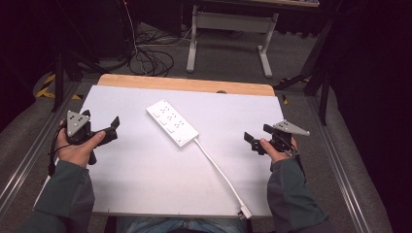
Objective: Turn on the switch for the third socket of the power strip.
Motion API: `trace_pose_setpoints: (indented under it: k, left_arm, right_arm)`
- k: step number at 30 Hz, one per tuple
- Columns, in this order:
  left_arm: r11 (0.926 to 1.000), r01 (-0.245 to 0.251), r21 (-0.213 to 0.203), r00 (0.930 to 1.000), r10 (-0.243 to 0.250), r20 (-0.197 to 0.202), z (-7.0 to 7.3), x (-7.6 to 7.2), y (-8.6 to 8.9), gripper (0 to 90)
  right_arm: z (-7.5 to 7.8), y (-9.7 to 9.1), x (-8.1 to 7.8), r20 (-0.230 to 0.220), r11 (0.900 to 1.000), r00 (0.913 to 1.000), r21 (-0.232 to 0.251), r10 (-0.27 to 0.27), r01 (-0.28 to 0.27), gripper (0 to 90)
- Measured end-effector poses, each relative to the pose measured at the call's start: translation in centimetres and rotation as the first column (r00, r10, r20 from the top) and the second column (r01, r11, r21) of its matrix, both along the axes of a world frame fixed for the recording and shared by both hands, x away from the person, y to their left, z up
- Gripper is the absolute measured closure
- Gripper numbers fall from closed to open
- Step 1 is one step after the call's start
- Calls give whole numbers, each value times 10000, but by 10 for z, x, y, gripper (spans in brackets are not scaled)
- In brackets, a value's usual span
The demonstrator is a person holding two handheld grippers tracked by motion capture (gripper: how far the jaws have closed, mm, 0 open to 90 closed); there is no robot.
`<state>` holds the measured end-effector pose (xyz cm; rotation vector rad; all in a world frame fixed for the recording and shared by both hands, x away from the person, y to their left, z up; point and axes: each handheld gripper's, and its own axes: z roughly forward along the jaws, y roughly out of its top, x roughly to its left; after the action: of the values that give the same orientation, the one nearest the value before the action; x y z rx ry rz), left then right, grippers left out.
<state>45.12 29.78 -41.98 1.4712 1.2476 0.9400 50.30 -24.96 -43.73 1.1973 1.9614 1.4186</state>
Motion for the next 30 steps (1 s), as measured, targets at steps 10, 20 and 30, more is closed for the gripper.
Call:
trace_pose_setpoints:
  k: [10,20,30]
  left_arm:
    - [9998,-172,-54,9998,172,32,0,1,0,86]
    - [9989,-443,-136,9990,441,-102,0,2,3,274]
    - [9999,-164,-47,9995,163,-258,-2,3,2,524]
  right_arm:
    - [0,0,0,-7,10000,10000,-76,16,-16,70]
    - [0,0,0,27,10000,10000,-99,7,-6,72]
    - [0,0,-1,43,9999,10000,-110,25,-25,74]
